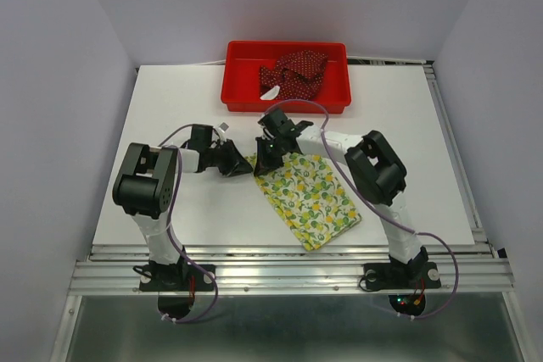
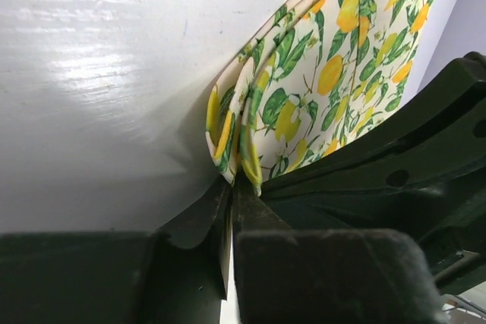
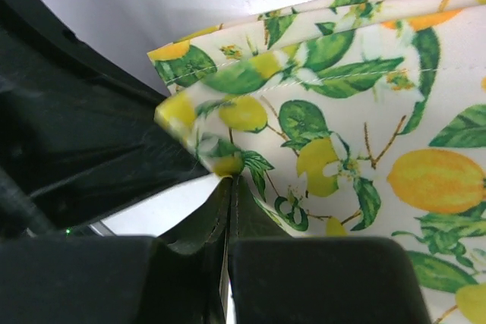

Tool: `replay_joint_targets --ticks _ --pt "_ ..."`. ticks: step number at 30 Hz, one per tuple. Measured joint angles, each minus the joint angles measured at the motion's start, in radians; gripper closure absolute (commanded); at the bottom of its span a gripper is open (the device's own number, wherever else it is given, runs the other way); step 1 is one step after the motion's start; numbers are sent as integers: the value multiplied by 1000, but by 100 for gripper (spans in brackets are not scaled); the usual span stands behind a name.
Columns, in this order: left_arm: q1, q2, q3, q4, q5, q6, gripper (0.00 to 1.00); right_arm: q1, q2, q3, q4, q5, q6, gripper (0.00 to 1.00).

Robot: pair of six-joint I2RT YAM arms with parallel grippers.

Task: Fold and stack the skirts
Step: Fold the skirt

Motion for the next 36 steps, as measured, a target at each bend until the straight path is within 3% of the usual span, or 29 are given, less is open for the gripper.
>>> replay_joint_targets --ticks 4,11,21,23,26,36 --pt "11 -3 27 -45 12 43 56 -22 36 2 27 -50 23 99" --pt "57 -55 76 -199 1 160 55 -56 90 54 44 -129 76 99" --pt "79 -64 80 -242 -15 177 49 -87 114 89 84 -145 130 99" --pt "82 -63 90 -235 -19 174 54 -90 114 89 94 -146 137 99" --pt "87 -55 104 -207 -15 162 73 -90 114 89 105 -143 144 99" --pt "84 -17 86 -141 50 157 91 -102 114 89 142 -133 175 99"
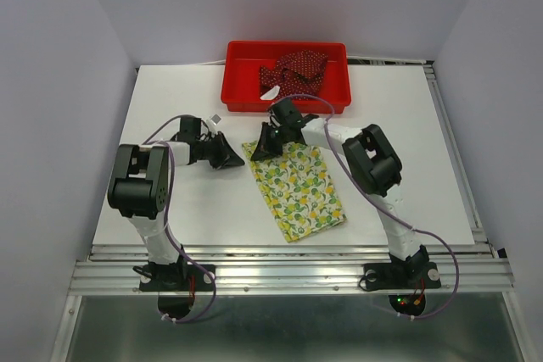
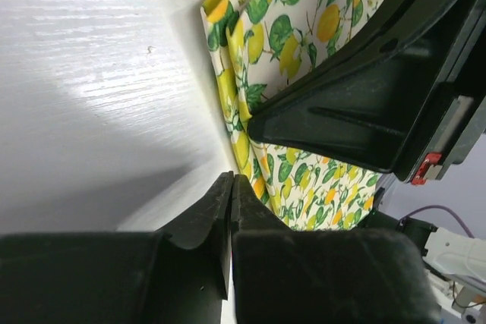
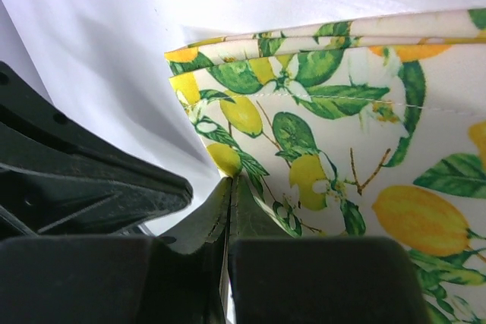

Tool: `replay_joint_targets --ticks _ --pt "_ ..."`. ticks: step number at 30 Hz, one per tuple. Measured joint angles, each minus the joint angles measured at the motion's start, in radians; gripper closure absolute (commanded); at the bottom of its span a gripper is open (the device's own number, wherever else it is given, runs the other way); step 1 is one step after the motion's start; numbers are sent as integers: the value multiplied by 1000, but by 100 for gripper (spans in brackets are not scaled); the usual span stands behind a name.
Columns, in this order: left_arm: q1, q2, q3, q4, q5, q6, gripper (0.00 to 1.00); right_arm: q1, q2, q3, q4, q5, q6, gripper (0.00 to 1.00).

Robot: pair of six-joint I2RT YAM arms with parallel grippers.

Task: Fold and stack the skirts
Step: Fold the skirt

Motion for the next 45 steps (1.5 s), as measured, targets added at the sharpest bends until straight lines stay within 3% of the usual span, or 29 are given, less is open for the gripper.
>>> replay_joint_targets --ticks 12,23,32,45 --pt "-69 10 -36 94 47 -53 92 -8 0 0 14 2 15 99" --pt "-89 73 -39 126 42 -91 100 -8 0 0 27 -6 55 99" --pt "-89 71 -39 121 45 -84 94 -8 10 -15 146 -56 145 99" --pt "-48 -116 27 -140 -25 95 90 -14 69 -61 277 -112 167 99"
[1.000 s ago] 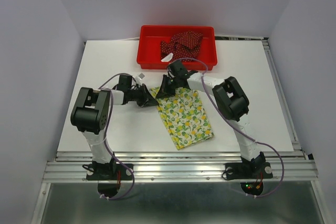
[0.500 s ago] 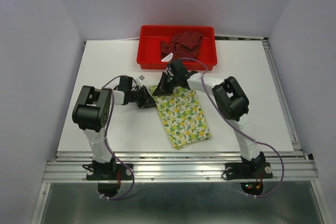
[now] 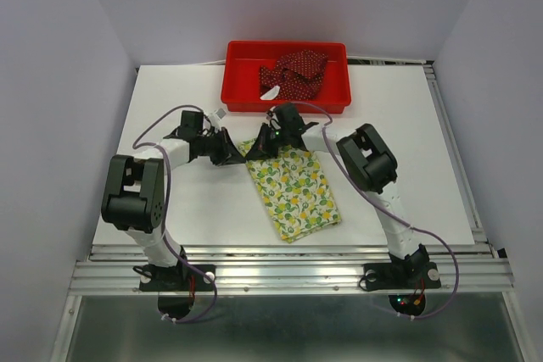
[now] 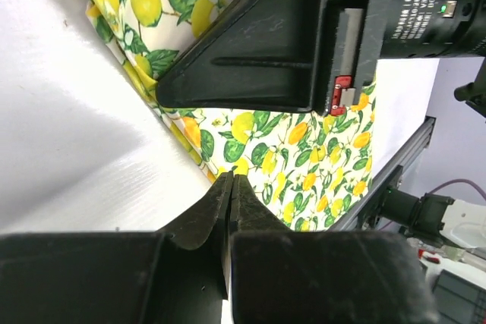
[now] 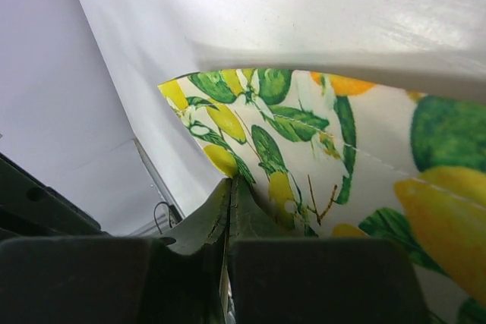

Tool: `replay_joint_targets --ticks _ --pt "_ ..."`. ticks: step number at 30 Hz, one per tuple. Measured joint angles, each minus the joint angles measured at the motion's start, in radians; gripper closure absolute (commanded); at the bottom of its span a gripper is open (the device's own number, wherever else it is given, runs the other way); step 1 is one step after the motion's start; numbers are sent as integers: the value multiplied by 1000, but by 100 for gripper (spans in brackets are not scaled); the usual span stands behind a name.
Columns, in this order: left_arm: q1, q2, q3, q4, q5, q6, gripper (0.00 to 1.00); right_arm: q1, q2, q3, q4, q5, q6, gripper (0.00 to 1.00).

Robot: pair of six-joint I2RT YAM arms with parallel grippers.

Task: Fold and stack the skirts
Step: Fold the skirt

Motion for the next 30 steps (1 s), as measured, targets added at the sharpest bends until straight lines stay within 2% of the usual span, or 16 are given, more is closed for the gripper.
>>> replay_joint_targets --ticks 2,3,4,7,8,11,12,16,22,25,30 --pt "5 -8 4 -14 6 16 90 0 0 0 1 -5 -4 87" --pt "5 -9 4 -19 9 18 90 0 0 0 2 -10 -6 85" --pt "2 -9 3 -22 13 18 90 0 0 0 2 -18 -6 76" --pt "-12 -9 -1 -14 25 11 91 -2 0 4 8 -39 -10 64" --pt "-19 -9 -7 1 33 -1 91 -8 -2 7 8 -50 -21 57" --pt "-39 -7 -24 39 51 -31 92 -18 -17 13 -8 -72 -61 45" --pt "-44 -6 -27 53 58 -38 92 -24 -31 16 -34 -78 -91 44" --pt "-85 14 -34 122 66 -77 92 -94 -92 17 -124 -104 -203 45" --pt "-134 113 -43 209 63 -116 95 -224 -227 16 -381 -171 -533 51" --pt "-133 198 -33 206 76 -119 100 -252 -284 -29 -546 -198 -745 67" --pt "-130 283 111 137 87 -70 100 -254 -291 -231 -753 -235 -977 79"
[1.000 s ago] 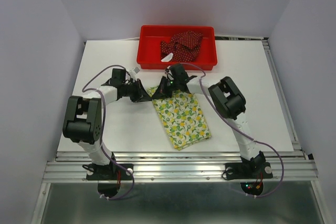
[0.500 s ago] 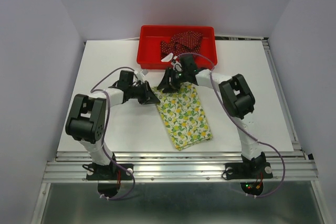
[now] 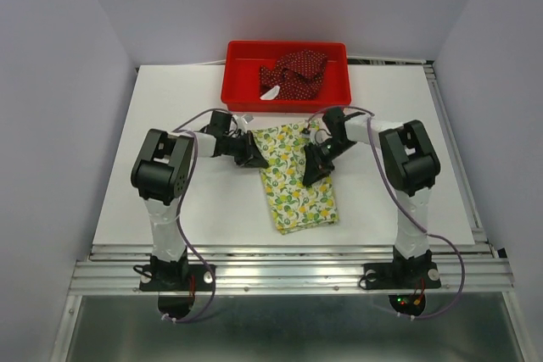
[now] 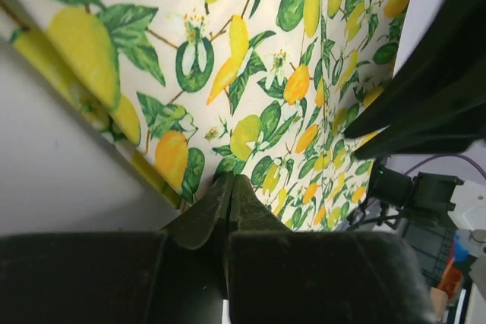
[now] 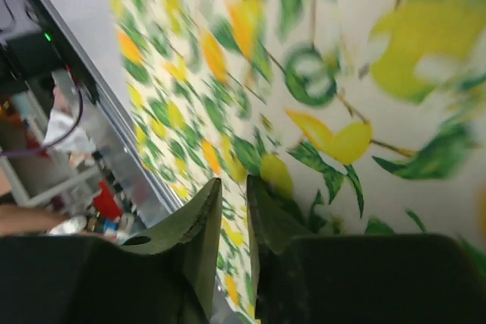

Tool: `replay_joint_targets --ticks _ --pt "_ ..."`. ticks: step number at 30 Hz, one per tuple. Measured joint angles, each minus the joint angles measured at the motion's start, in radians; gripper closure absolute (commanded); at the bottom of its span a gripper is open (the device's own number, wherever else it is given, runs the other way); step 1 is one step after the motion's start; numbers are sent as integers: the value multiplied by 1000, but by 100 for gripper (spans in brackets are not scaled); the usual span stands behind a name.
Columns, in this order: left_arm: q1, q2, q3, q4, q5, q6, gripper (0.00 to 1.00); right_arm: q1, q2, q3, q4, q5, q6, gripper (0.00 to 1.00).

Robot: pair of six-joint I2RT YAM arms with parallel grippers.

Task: Fold and stack the skirts
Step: Fold the skirt

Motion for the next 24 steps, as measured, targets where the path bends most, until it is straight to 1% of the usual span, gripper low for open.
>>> replay_joint_targets --ticks 2,4,9,10,12,13,16,17,20,22,23,24 --pt "-1 33 66 -24 -13 32 100 -2 46 -56 -50 -23 -30 84" --pt "0 61 124 -60 -26 59 100 -15 97 -79 -77 -111 -68 84" --pt "18 80 199 -132 -67 134 100 -34 117 -77 -27 -170 -60 84" --pt "24 80 206 -139 -74 150 98 -34 118 -80 -7 -177 -48 83" --pt "34 76 210 -150 -77 193 91 -34 117 -87 32 -191 -21 82" --pt "37 64 209 -163 -79 225 84 -34 113 -93 53 -195 2 78" --pt "37 16 204 -212 -100 315 74 -34 89 -107 84 -198 63 72" --pt "31 -15 204 -233 -113 358 67 -34 70 -111 89 -193 84 68" --pt "-18 -172 195 -289 -182 509 55 -36 6 -111 105 -182 131 62" --pt "-62 -283 177 -306 -251 639 48 -36 -48 -111 112 -177 146 61" --pt "-107 -374 173 -306 -274 675 48 -36 -85 -111 115 -174 145 62" --pt "-156 -446 148 -284 -327 737 42 -36 -109 -111 113 -170 140 62"
